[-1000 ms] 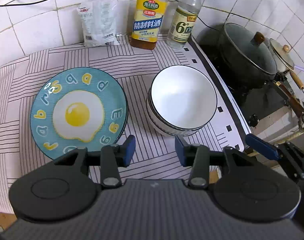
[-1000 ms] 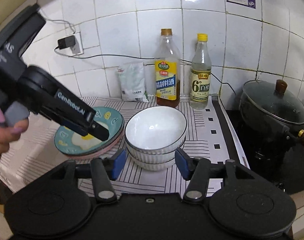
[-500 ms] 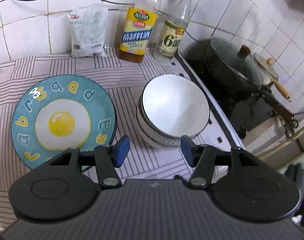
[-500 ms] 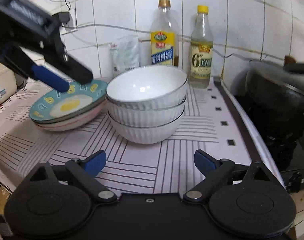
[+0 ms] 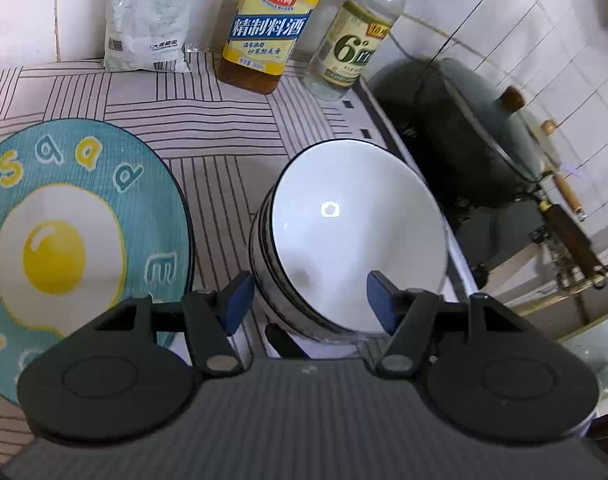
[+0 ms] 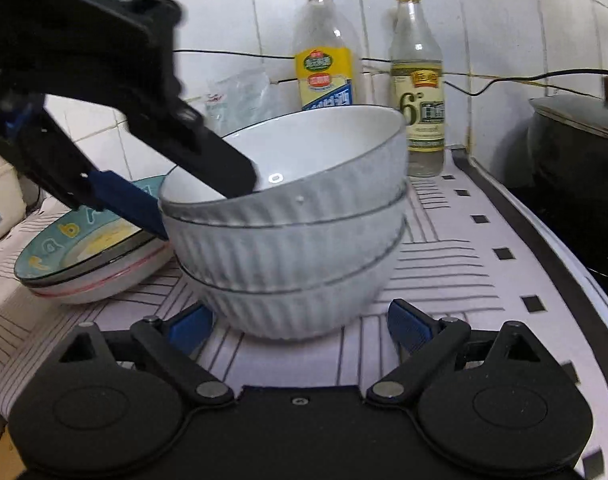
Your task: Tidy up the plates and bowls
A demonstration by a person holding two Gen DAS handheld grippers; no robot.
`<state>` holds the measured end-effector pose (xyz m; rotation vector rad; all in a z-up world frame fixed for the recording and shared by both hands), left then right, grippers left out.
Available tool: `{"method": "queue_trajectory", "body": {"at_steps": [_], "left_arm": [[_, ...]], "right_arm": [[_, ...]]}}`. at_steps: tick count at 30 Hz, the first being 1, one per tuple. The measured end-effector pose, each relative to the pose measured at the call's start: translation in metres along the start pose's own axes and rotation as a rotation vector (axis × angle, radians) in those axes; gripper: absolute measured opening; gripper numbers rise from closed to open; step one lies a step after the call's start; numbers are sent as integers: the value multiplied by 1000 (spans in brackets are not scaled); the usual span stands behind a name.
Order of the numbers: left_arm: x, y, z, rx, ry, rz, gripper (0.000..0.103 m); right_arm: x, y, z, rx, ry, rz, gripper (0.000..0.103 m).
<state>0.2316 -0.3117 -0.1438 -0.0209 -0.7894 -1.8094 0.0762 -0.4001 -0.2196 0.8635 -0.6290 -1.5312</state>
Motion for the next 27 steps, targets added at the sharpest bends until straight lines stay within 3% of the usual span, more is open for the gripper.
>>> {"method": "queue_trajectory", "body": {"at_steps": [7, 9, 10, 27], "left_arm": [[-5, 4, -18, -59, 32, 25, 57], [-4, 3, -20, -64, 76, -17, 41], [-3, 2, -21, -67, 91, -41, 38], [-5, 4, -25, -73, 97, -68, 37]], "right_arm": [[0, 7, -9, -10, 34, -14, 97], [0, 10, -10, -32, 41, -18, 97], [2, 12, -11, -40, 45, -22, 98], [2, 17, -19, -58, 40, -12, 98]]}}
Point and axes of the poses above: each gripper's, at about its wrist camera, not at the fingertips, and z roughly against the way its jaws point, x to its right, y to its top, the point moved 1 cm from there along -z, roughly the way its jaws point, and after that the axes turned 2 degrees about x, right-handed, at the moved point
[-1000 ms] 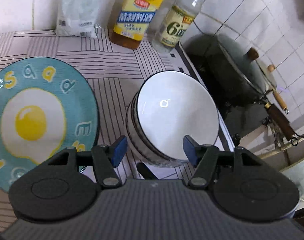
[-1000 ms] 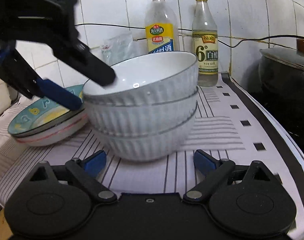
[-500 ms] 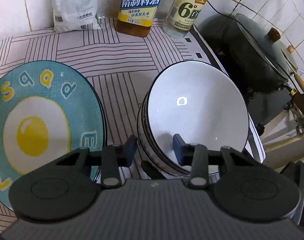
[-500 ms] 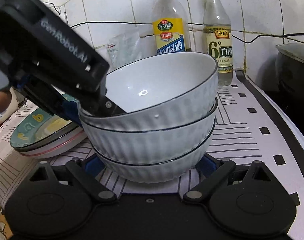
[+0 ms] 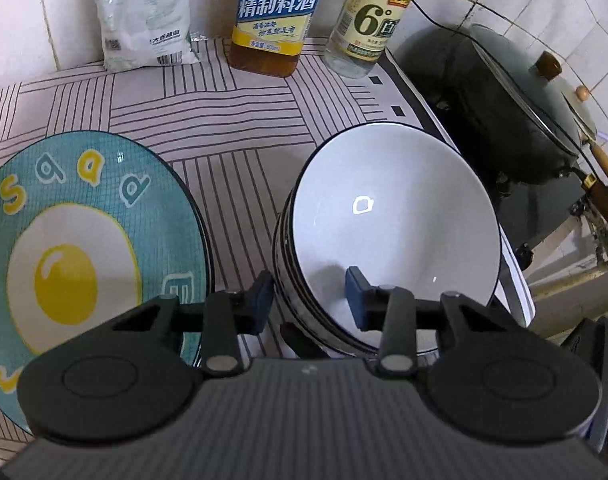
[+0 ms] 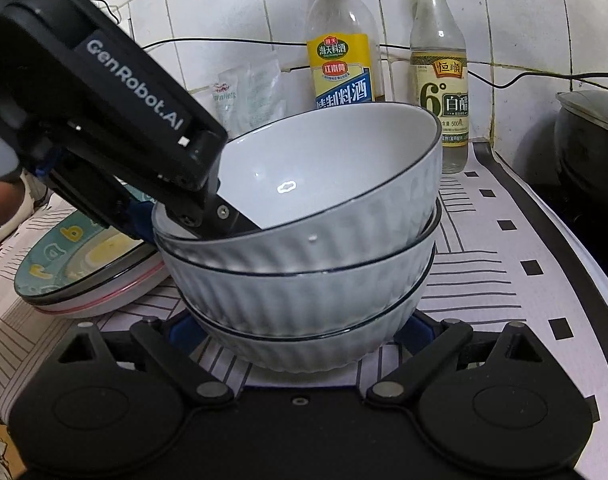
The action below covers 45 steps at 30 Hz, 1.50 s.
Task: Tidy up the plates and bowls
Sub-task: 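Carry the bowl stack over the blue egg plate stack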
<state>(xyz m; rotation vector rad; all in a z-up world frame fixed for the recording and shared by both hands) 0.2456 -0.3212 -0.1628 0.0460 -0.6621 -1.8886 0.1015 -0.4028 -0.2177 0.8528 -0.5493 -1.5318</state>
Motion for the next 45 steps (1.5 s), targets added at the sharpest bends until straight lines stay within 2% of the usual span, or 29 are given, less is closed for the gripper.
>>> {"method": "queue_trajectory", "body": {"at_steps": [10, 17, 25, 32, 37, 41, 45], "left_arm": [[5, -5, 7, -7, -1, -67, 37], [5, -2, 27, 11, 2, -89, 37], [-6, 10, 63, 64, 18, -104, 37], [-40, 15, 105, 88, 61, -79, 38], [-72, 9, 131, 109, 137, -72, 38], [-102, 5, 141, 112, 183, -38, 38], [-126, 1, 139, 102, 194, -10, 38]], "right_arm": [[-2, 1, 4, -14, -3, 36, 98], [-12, 10, 12, 29, 1, 24, 98], [-31, 35, 13, 78, 29, 66, 98], [-64, 59, 5, 90, 107, 125, 98], [-100, 71, -14, 109, 176, 153, 98], [-128, 73, -33, 102, 225, 145, 98], [-145, 71, -49, 83, 242, 129, 98]]}}
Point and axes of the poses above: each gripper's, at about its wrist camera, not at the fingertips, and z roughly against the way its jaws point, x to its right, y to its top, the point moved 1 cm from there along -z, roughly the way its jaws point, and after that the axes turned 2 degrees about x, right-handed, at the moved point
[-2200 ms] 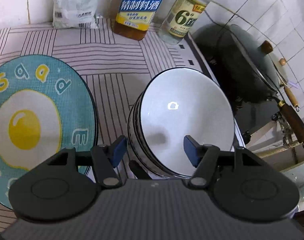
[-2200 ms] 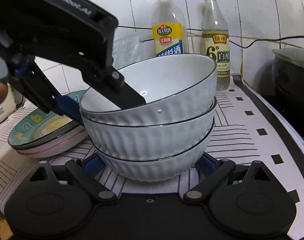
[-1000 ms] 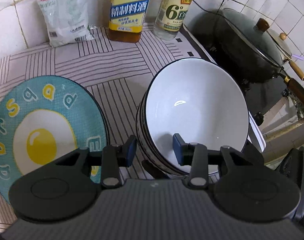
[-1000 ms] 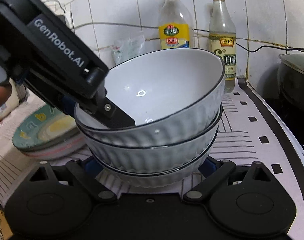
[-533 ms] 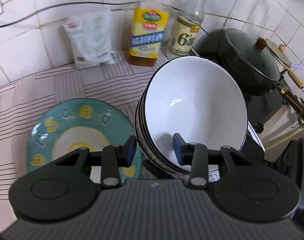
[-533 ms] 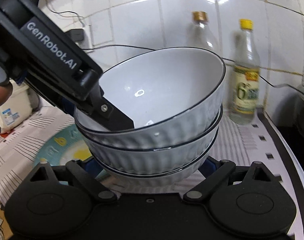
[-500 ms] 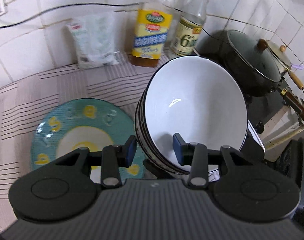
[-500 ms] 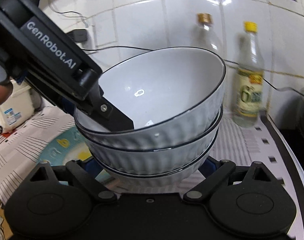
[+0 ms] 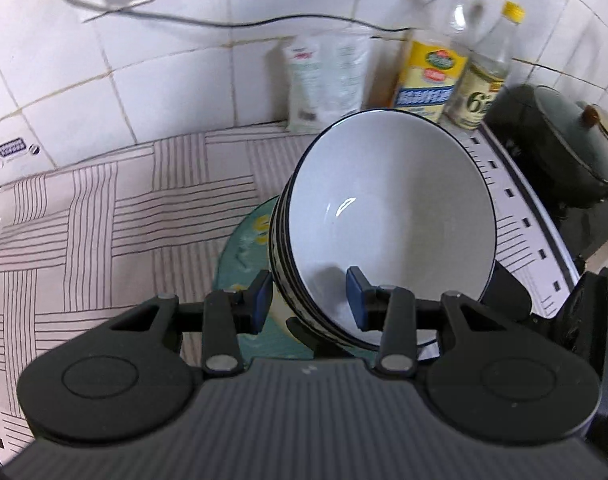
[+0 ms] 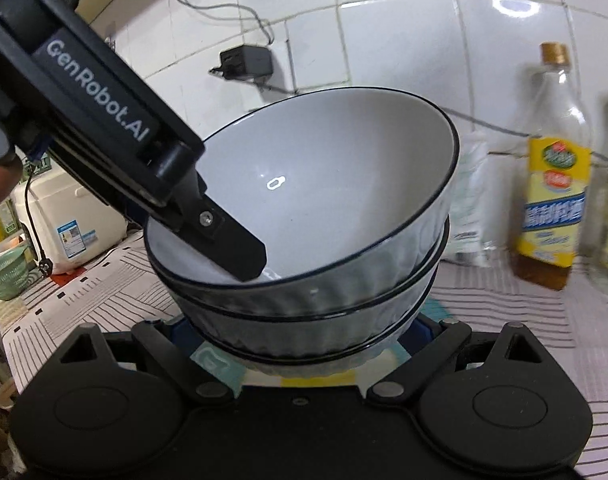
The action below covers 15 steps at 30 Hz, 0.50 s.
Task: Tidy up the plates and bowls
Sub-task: 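Carry the bowl stack over the blue egg plate stack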
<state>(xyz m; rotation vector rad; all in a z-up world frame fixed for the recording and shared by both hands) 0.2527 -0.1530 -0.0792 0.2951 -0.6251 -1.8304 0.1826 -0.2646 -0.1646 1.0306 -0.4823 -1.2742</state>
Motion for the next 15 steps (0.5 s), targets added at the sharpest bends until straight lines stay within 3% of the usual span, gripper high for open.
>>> {"method": "queue_trajectory", "body": {"at_steps": [15], "left_arm": [[-24, -11, -31, -63, -60, 44, 38]], "right_arm": [[-11, -21, -23, -110, -29, 14, 97]]}}
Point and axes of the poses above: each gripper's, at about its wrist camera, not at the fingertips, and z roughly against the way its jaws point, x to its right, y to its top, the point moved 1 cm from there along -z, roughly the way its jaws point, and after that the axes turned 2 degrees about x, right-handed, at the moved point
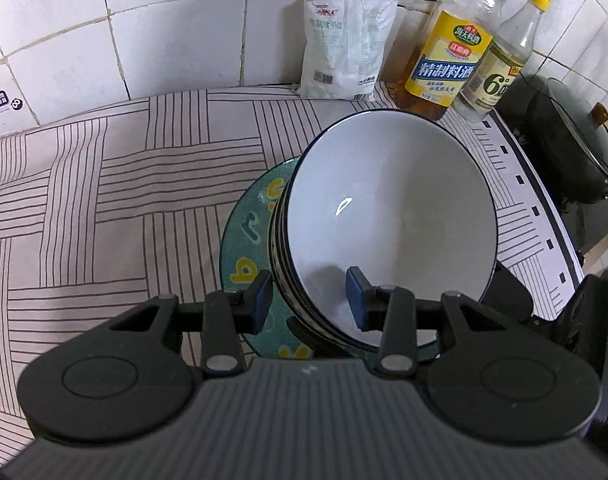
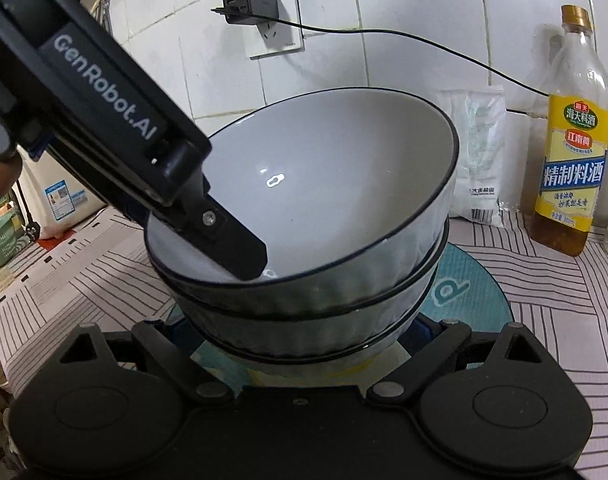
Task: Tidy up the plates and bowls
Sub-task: 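Carry the bowl stack over the blue egg plate stack, then lower the bowls onto the blue egg plate and open both tools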
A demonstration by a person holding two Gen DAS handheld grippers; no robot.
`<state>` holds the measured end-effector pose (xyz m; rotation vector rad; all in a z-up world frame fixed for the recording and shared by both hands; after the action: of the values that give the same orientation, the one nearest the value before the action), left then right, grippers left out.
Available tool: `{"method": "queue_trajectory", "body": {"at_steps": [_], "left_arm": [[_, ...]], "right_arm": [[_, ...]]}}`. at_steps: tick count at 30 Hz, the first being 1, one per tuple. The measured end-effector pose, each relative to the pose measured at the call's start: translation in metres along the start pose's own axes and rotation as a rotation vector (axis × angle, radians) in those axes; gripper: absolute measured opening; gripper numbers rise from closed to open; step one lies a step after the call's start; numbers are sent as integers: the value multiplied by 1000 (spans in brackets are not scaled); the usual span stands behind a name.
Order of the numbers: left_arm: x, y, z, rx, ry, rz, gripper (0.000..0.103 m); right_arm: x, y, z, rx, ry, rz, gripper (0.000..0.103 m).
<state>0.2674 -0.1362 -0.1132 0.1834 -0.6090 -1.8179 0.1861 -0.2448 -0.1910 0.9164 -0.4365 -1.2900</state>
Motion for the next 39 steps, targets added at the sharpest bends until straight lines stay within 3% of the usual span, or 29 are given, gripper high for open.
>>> {"method": "queue_trajectory", "body": {"at_steps": [11, 18, 25, 37, 39], "left_arm": [[-1, -6, -7, 2, -13, 3, 38], [-12, -4, -10, 0, -26, 99, 38], [-12, -1, -11, -23, -19, 125, 37], [-7, 3, 0, -24, 67, 138, 45], [-2, 2, 14, 0, 84, 128, 50]], "right_arm": [[-2, -2, -3, -36, -26, 6, 97], [1, 2, -8, -65, -30, 8, 96], [-3, 4, -3, -121, -75, 13, 96], [-15, 13, 41, -140, -197, -57, 98], [-14, 17, 48, -185, -206, -87, 99]]}}
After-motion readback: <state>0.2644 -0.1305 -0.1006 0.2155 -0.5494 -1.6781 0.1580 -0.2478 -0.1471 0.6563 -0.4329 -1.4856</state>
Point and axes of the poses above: each gripper's, at about its wrist camera, not at the fingertips, and z roughly against the way its jaws point, x to its right, y to its top, the point moved 1 cm from there along -z, roughly the way its jaws point, and after that the axes turned 2 degrees about x, right-handed, at the moved point
